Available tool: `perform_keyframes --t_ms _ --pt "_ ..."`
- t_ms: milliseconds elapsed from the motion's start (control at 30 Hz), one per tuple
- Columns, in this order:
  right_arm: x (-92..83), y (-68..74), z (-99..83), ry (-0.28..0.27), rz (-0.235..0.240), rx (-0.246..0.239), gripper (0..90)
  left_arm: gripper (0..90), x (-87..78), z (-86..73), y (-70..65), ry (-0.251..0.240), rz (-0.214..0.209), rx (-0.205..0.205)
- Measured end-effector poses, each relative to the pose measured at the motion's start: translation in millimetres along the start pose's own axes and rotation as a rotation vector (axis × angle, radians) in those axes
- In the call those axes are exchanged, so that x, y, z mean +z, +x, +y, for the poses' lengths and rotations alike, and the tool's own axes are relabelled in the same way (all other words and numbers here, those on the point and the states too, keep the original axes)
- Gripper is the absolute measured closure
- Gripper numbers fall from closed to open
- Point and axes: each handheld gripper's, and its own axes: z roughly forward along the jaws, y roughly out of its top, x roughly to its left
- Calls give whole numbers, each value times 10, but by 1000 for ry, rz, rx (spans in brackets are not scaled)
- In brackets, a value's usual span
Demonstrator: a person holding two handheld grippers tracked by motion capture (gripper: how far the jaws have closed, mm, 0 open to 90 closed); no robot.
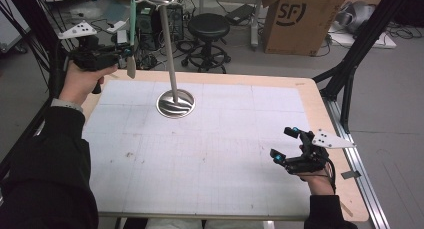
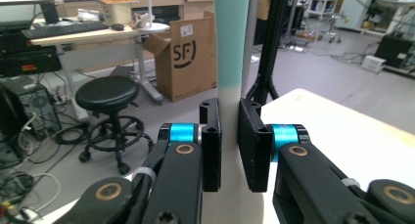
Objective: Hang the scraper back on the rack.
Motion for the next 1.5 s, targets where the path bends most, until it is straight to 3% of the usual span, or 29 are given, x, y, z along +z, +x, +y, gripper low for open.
perform_keyframes --t_ms 467,667,867,1200,1367,1500 --pt "-9 -4 4 2 -1 -7 5 803 70 -20 -44 15 -1 8" --pt "-12 -5 6 12 -7 -14 5 793 90 -24 -74 18 23 21" --pt "-4 11 22 11 2 -17 5 729 101 -46 -115 13 23 50" --pt "3 6 6 16 7 -11 5 566 69 -186 -203 -22 -27 109" --pt "6 5 -4 20 9 -8 5 478 49 -276 -254 -29 -52 113" --pt "14 5 -7 23 8 -10 5 381 17 -336 -339 -73 -67 125"
